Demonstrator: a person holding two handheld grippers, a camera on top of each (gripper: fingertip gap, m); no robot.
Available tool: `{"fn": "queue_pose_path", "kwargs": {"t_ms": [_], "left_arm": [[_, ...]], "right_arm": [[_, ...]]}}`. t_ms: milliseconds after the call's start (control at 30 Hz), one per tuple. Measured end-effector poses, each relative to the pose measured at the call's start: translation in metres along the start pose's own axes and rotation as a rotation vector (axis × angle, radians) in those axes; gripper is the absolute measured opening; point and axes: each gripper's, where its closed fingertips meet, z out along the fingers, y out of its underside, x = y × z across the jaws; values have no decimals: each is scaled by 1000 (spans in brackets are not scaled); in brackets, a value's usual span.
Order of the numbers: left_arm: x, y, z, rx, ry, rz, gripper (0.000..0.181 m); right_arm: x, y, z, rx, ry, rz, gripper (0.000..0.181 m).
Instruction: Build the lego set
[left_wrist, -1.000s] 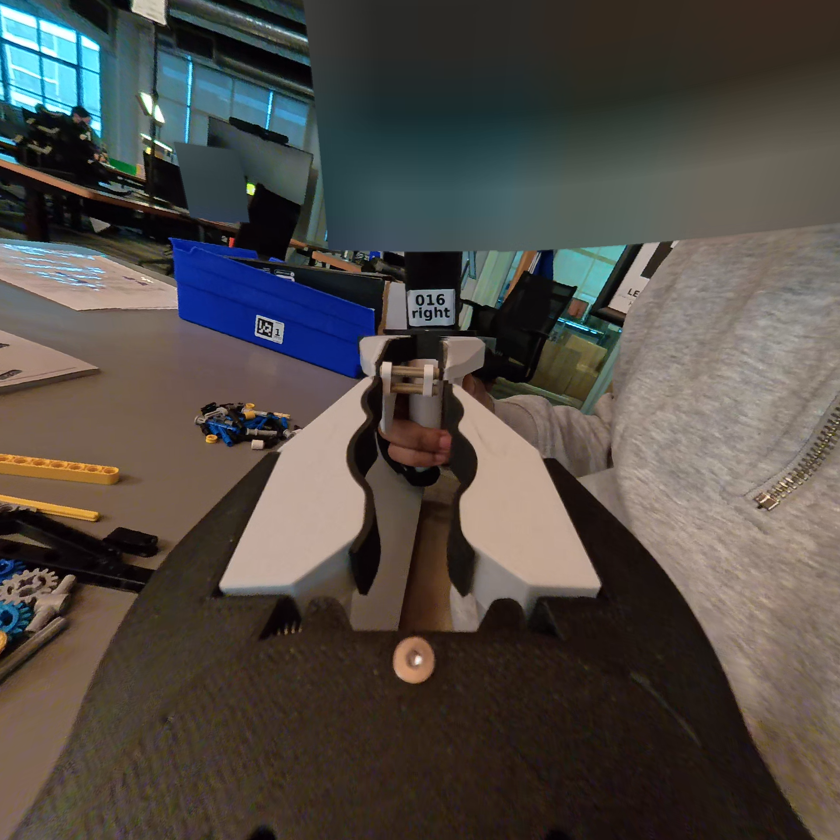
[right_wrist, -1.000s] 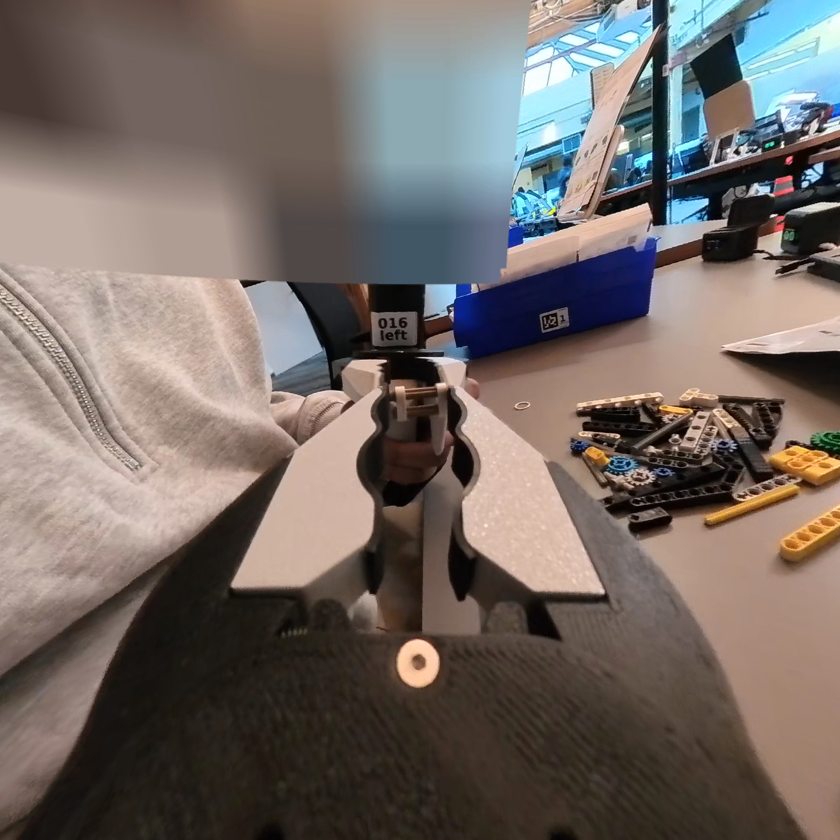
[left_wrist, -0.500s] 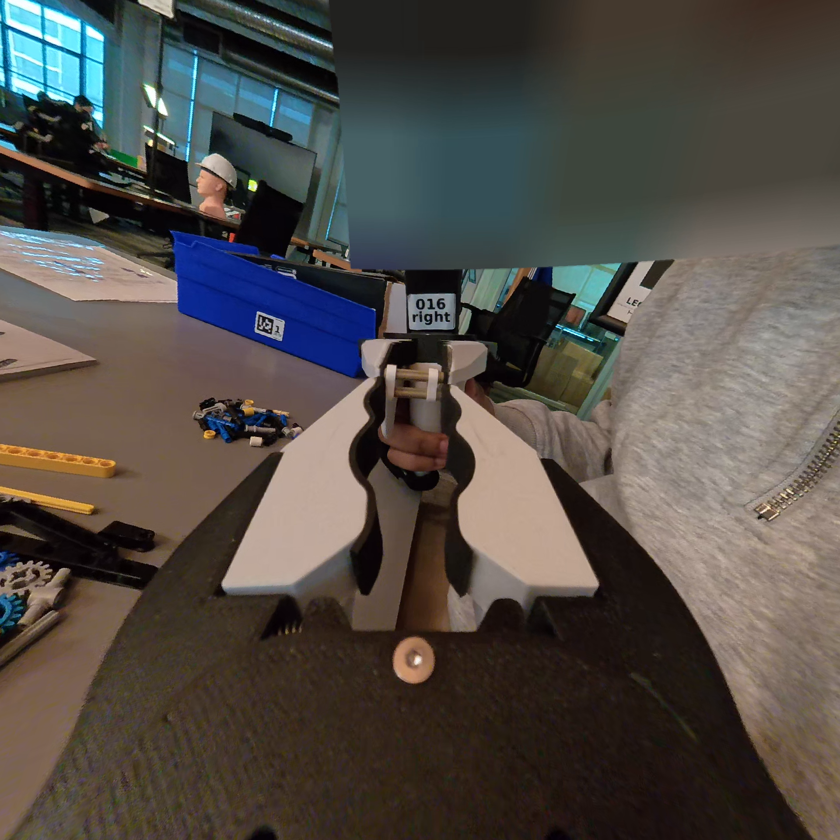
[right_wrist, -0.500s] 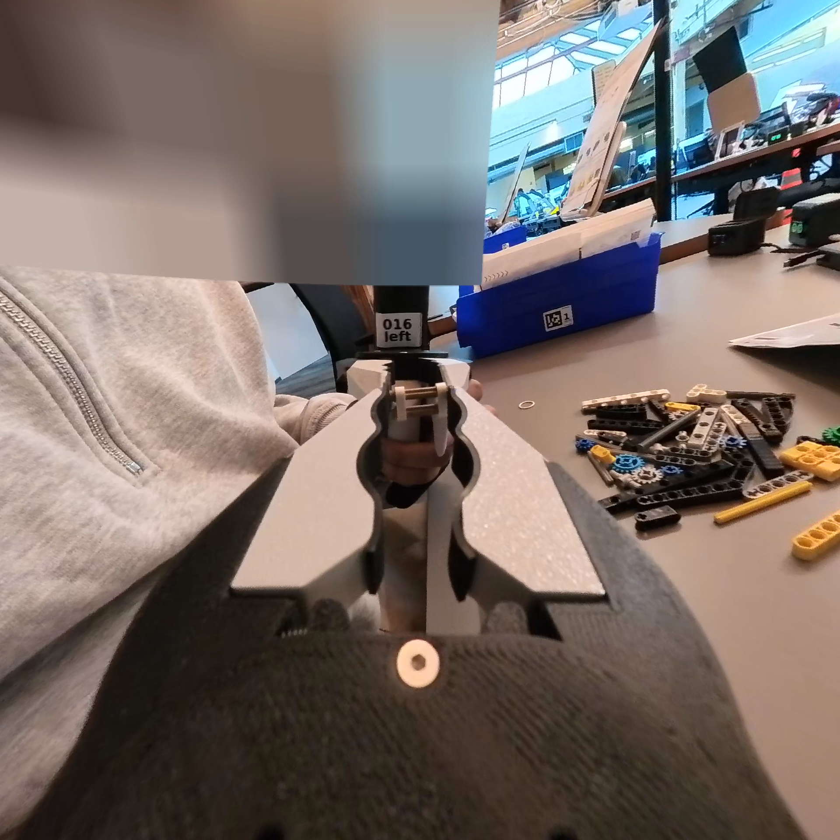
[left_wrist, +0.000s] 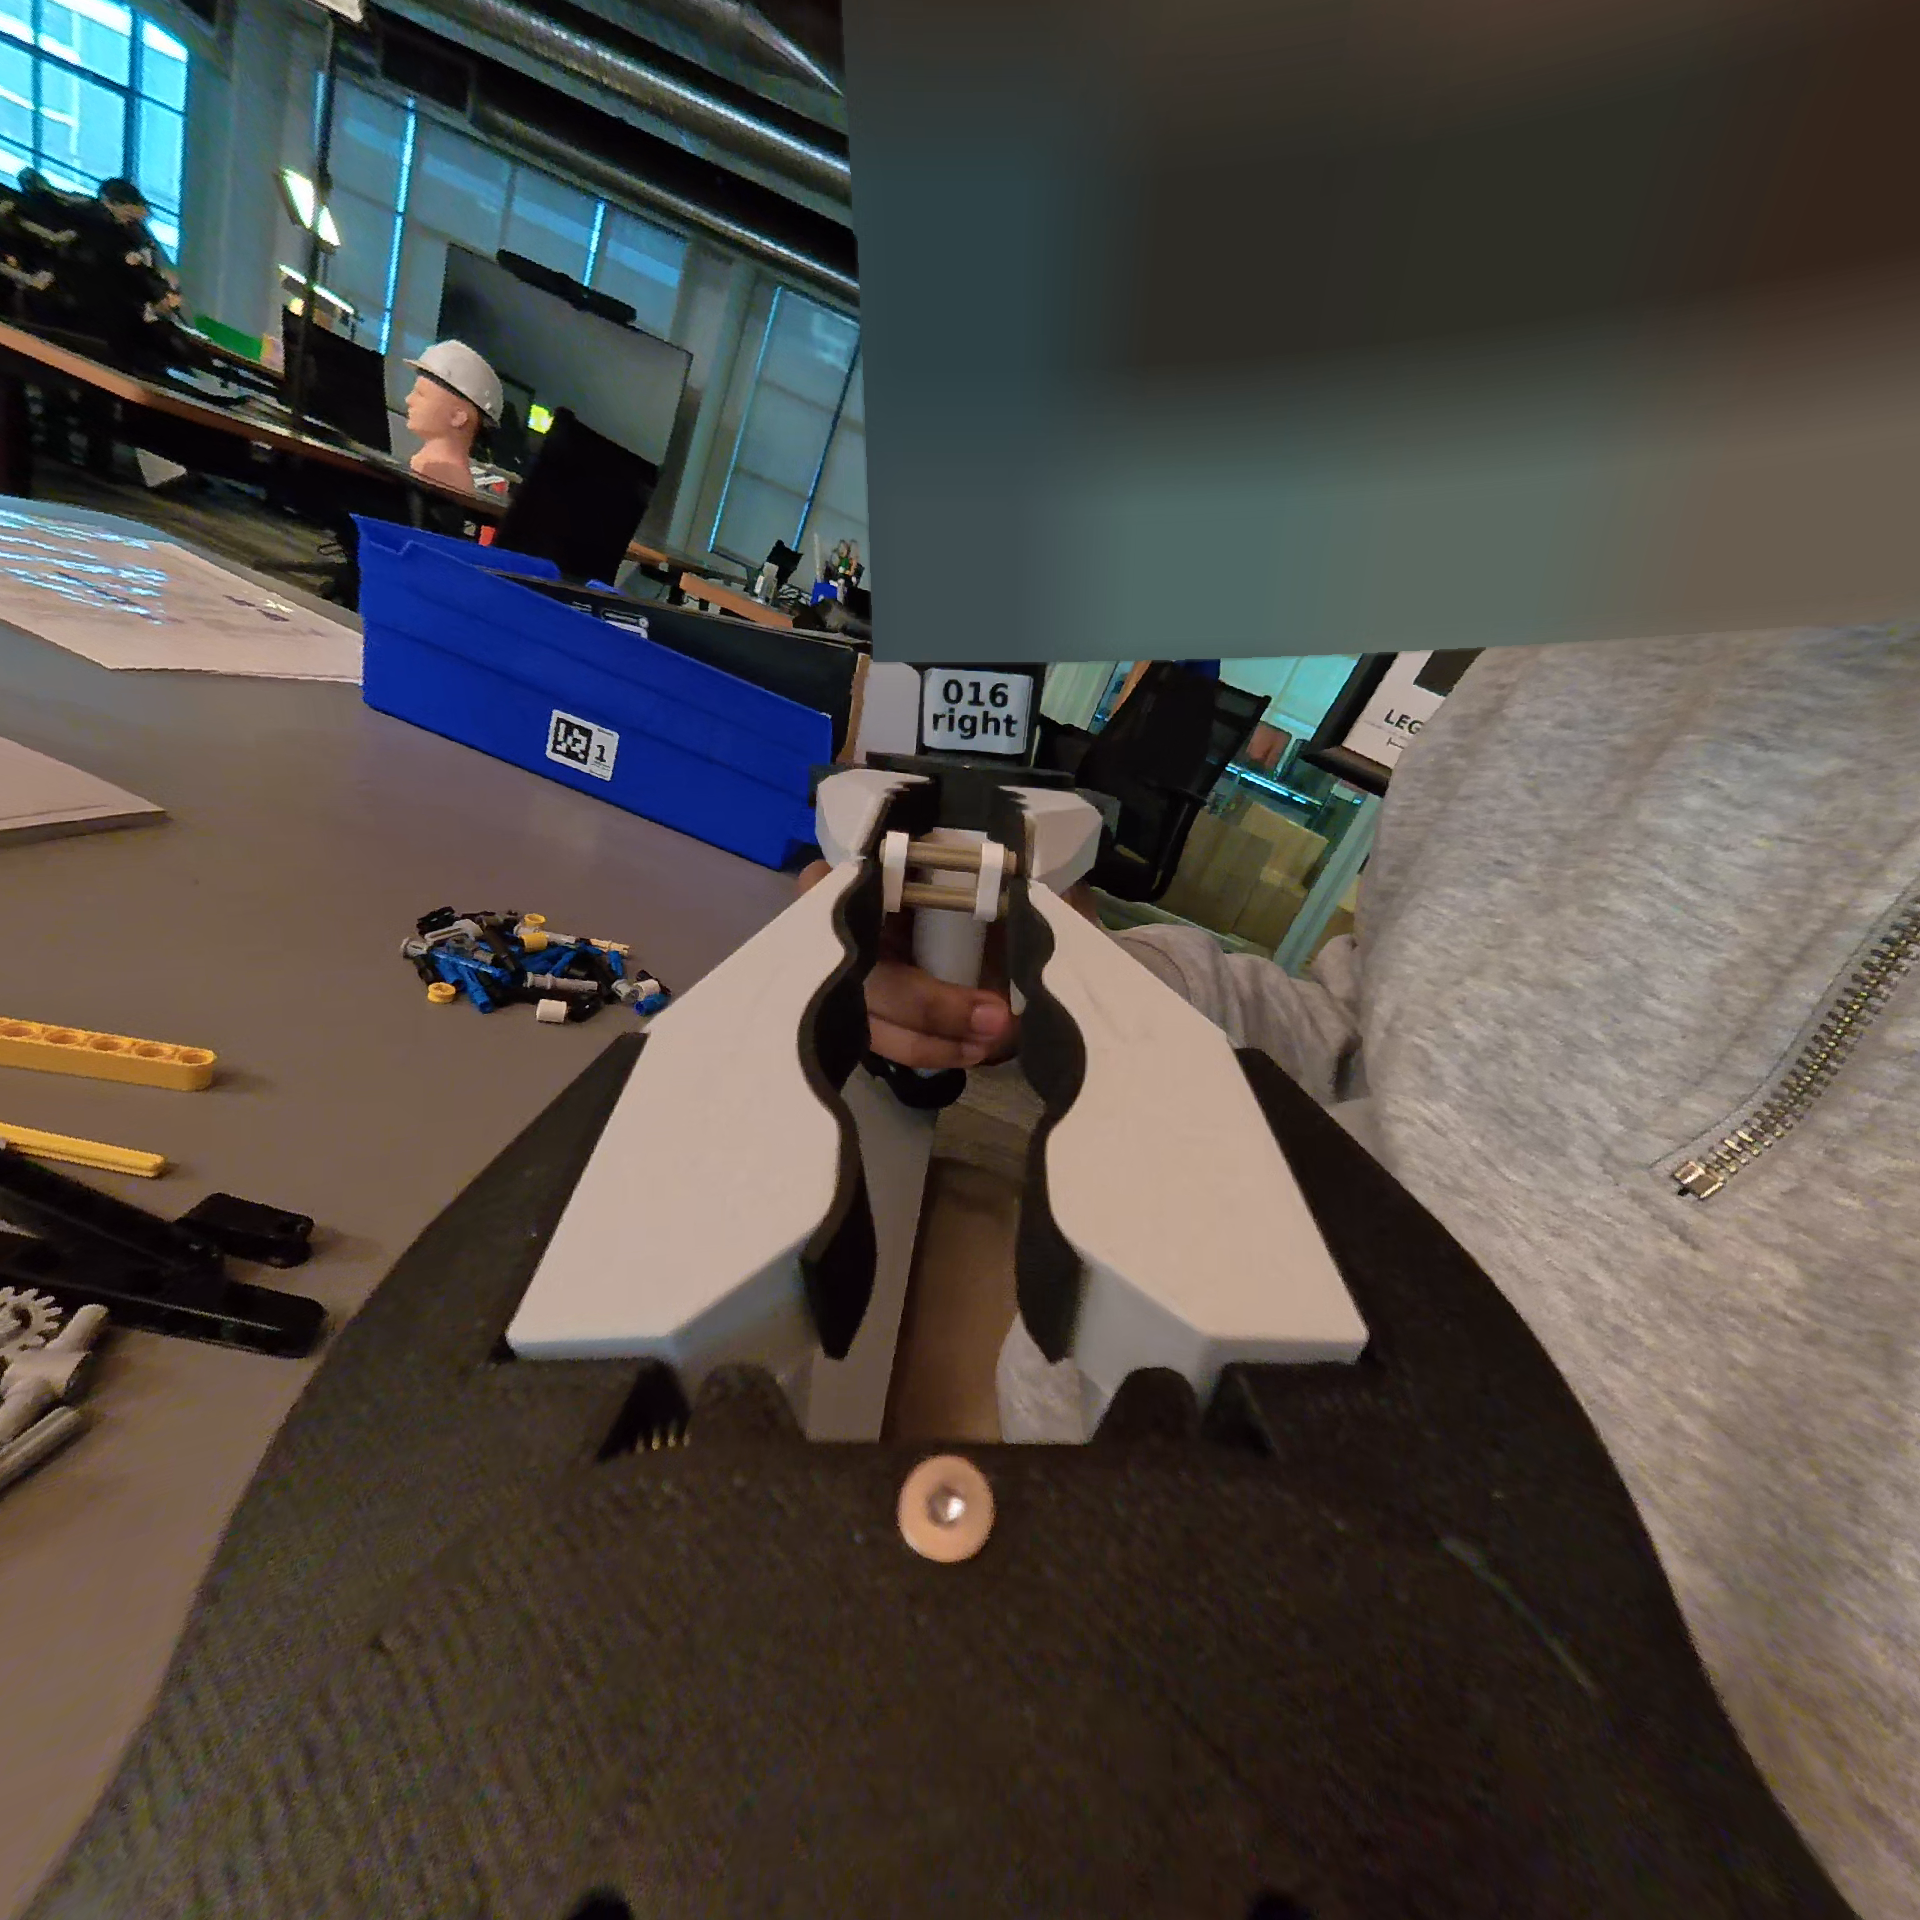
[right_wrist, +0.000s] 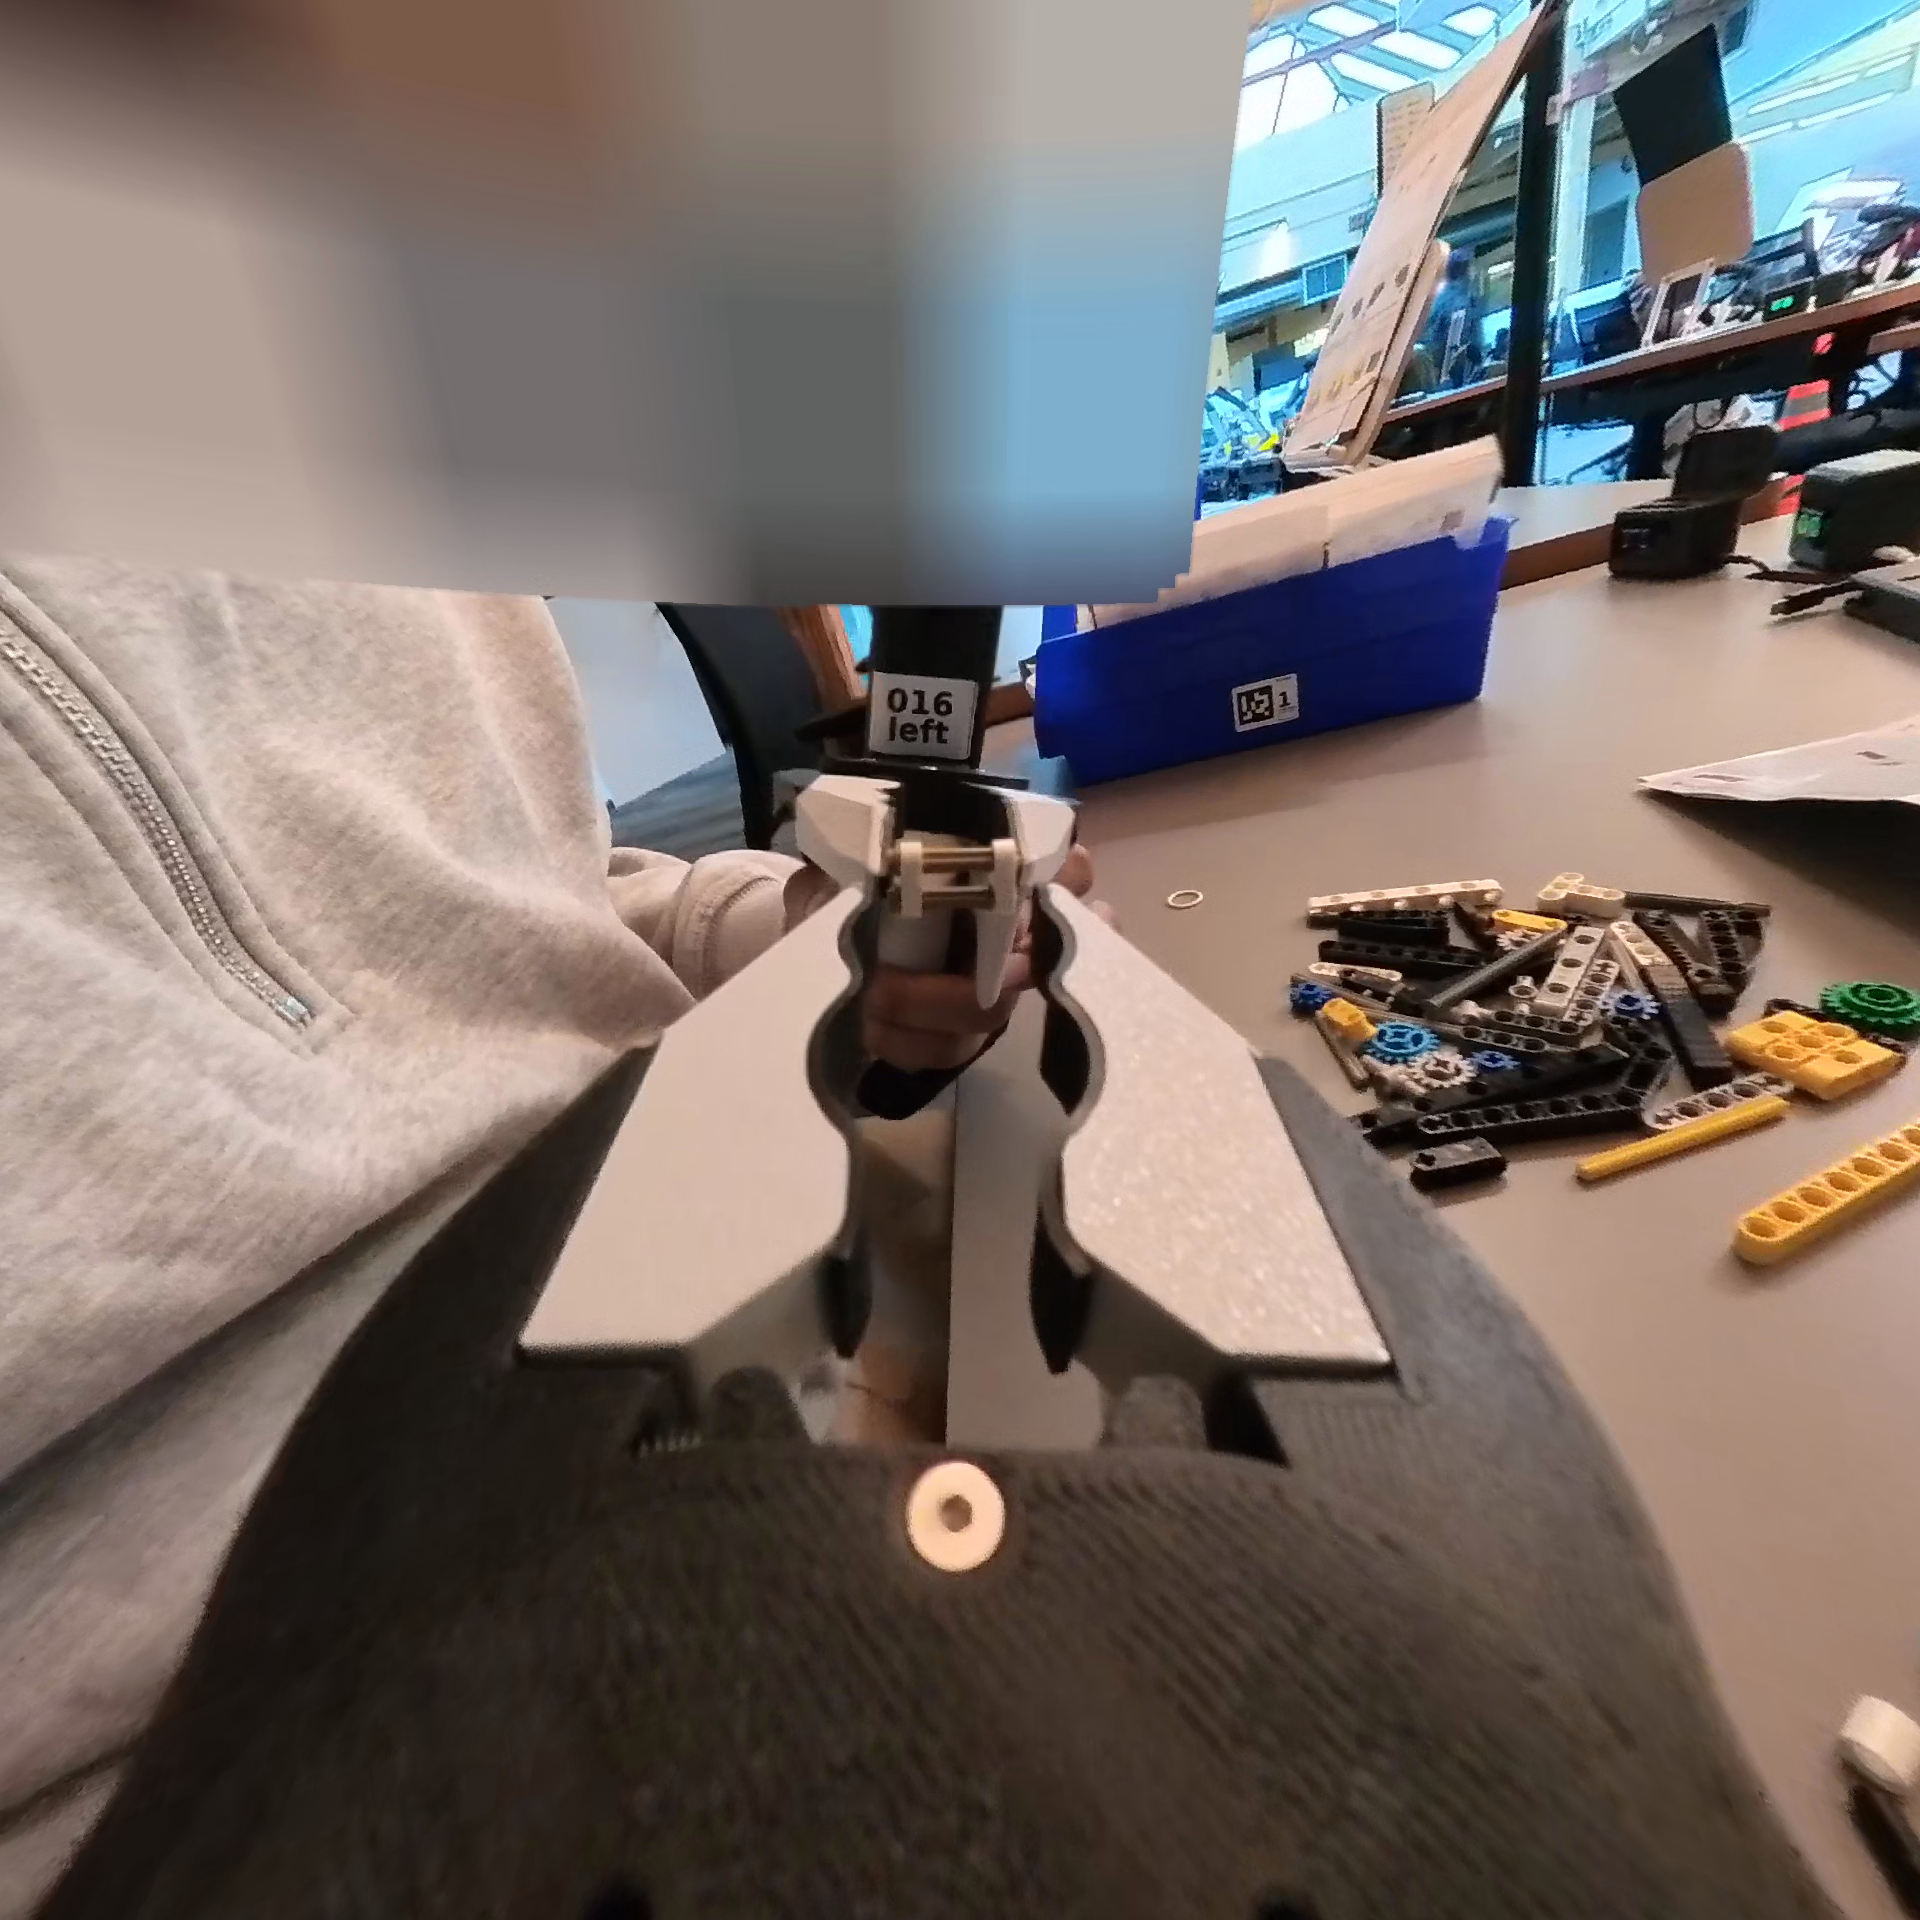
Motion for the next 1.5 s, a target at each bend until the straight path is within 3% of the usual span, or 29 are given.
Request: {"fn": "queue_pose_path", "kwargs": {"t_ms": [800, 1500], "left_arm": [[0, 13, 1, -75, 43, -134, 22], [-8, 21, 4, -132, -13, -178, 21]], "right_arm": [[-2, 14, -1, -106, 9, -36, 22], [6, 20, -6, -177, 59, -36, 20]]}}
